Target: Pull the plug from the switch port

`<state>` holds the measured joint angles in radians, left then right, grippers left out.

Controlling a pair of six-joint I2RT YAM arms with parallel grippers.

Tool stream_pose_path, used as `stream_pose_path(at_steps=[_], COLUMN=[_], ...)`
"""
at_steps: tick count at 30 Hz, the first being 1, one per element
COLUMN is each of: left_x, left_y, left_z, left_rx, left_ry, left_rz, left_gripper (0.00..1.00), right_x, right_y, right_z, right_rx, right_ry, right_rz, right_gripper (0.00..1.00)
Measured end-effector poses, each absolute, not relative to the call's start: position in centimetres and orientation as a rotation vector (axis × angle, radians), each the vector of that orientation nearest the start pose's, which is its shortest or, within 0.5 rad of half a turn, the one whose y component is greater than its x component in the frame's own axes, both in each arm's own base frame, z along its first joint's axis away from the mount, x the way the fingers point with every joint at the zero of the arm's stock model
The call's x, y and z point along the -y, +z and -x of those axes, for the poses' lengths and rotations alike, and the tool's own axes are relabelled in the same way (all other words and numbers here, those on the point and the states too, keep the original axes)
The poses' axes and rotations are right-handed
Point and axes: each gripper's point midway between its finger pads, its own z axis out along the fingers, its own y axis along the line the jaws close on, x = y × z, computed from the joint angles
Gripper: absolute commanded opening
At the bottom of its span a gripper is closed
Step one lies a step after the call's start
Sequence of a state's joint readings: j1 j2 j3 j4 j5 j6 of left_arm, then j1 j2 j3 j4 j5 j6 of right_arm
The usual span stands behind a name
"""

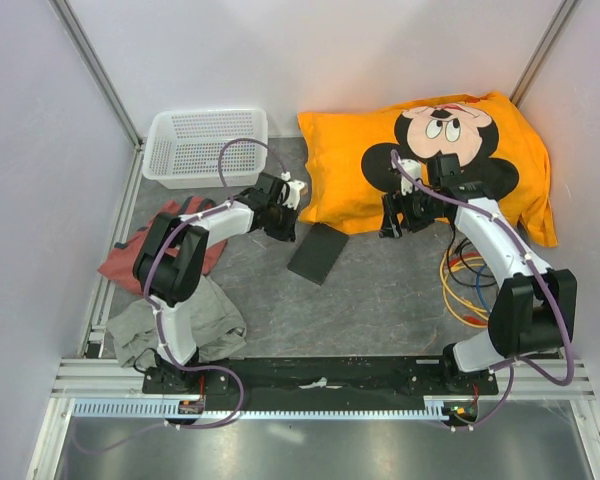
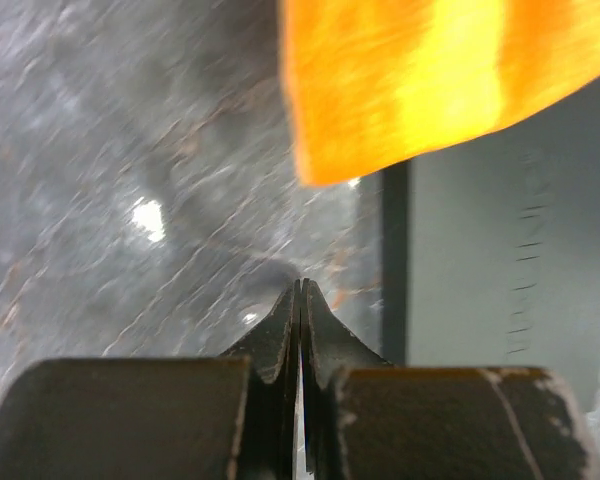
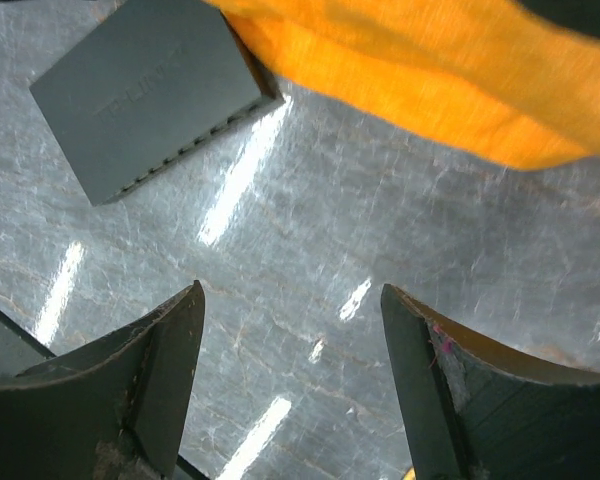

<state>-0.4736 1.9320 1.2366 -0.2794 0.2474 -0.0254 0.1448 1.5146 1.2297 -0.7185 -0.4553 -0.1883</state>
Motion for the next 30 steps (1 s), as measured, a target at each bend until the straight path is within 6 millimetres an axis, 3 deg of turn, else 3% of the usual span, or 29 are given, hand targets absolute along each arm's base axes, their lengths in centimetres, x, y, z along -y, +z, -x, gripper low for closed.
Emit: stream_pose_path(at_steps=[6,14,20,25,30], left_x=[27.2,30.7,33.7,35.7,35.1], left_y=[3.0,2.2,2.5,3.4,3.5], left_z=[-35.7,-31.2,-28.1,-27.4,-27.5], left_rx=[-2.458,-2.459,-2.427,-2.381,-2.384], left_ry=[-0.619,-0.695,-0.749,-0.773,-0.759], left_rz=[-0.765,-0.921,-1.046,-1.099,-1.111], left_gripper=[0.02,0.02,0.02,0.02,0.02], right_x=[-11.3,-8.7,-8.4,-8.4,-8.5], right_y=[14.2,15.0,15.6,15.6,15.6], right_z=[-31.5,-32.6,-33.4,-33.4,-33.4], right_rx=[-2.456,-2.439,-2.422,-2.421,-2.421], right_ry=[0.555,0.517,0.513,0.515,0.519], right_rz=[0.557,0.444,0.416,0.411,0.409], right_gripper=[0.82,0.82,0.82,0.82,0.87])
